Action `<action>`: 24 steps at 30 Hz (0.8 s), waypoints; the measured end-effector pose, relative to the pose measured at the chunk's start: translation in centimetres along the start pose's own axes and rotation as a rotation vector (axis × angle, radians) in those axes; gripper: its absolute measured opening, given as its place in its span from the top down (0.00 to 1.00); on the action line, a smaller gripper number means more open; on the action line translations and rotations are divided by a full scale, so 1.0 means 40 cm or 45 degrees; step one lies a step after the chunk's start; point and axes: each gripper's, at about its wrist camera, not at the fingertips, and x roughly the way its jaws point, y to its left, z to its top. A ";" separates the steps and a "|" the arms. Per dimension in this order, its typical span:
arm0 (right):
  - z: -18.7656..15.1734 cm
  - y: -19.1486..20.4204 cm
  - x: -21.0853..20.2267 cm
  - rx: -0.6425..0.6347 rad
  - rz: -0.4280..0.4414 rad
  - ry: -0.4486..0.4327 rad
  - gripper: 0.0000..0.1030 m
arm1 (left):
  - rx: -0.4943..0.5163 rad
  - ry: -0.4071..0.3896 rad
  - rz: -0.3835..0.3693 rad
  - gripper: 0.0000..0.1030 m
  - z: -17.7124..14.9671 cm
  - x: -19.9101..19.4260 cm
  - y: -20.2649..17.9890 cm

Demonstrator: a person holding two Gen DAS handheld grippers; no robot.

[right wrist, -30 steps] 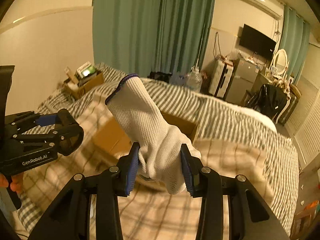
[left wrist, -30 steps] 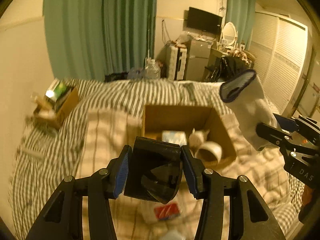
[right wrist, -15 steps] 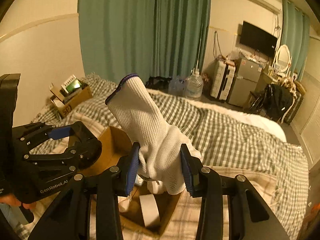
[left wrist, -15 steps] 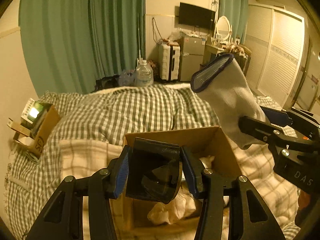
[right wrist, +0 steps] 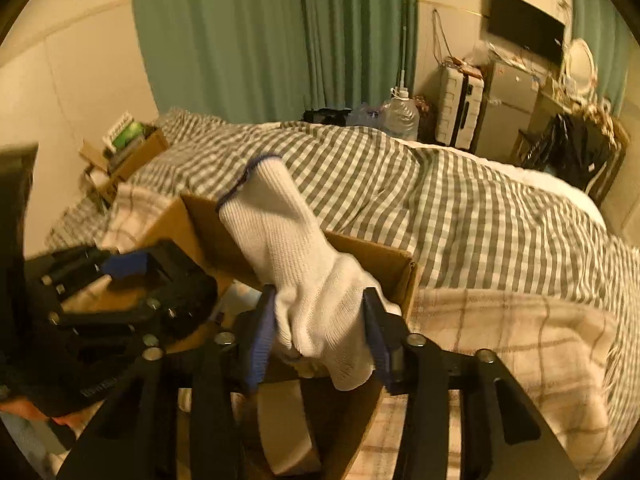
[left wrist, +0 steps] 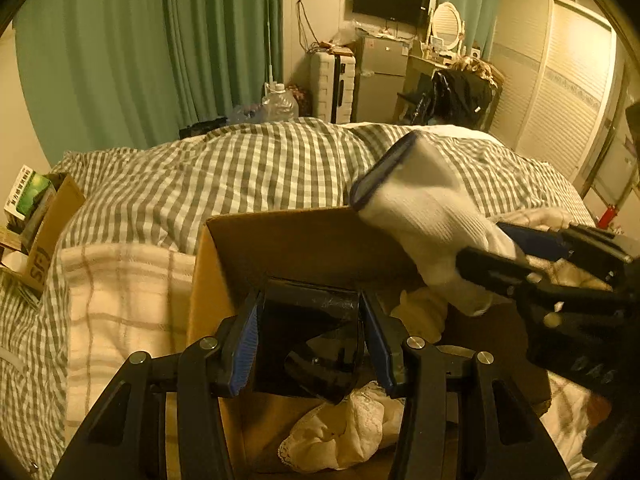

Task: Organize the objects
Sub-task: 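Carry the black case and sock into the box and open both grippers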

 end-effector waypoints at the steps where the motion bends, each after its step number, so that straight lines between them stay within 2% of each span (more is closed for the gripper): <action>1: 0.003 -0.002 -0.010 0.007 0.003 -0.009 0.51 | 0.001 -0.008 0.000 0.51 0.003 -0.010 -0.001; 2: 0.011 -0.002 -0.029 0.002 0.004 -0.029 0.46 | -0.003 -0.011 -0.007 0.51 0.006 -0.019 -0.001; 4: 0.028 0.000 -0.080 -0.006 -0.023 -0.079 0.34 | -0.013 -0.021 -0.035 0.44 0.016 -0.046 0.000; 6: 0.041 0.001 -0.136 0.006 -0.036 -0.124 0.30 | -0.018 -0.046 -0.018 0.22 0.024 -0.095 -0.006; 9: 0.057 0.009 -0.228 0.014 -0.046 -0.169 0.22 | -0.007 -0.114 0.026 0.07 0.028 -0.185 -0.018; 11: 0.059 0.023 -0.303 -0.008 -0.093 -0.206 0.15 | 0.005 -0.145 0.048 0.01 0.028 -0.240 -0.021; 19: 0.012 0.105 -0.570 -0.088 -0.231 -0.290 0.10 | -0.014 -0.263 0.082 0.00 -0.024 -0.492 0.002; 24: -0.061 0.152 -0.669 -0.097 -0.259 -0.322 0.08 | -0.021 -0.298 0.108 0.00 -0.100 -0.600 0.027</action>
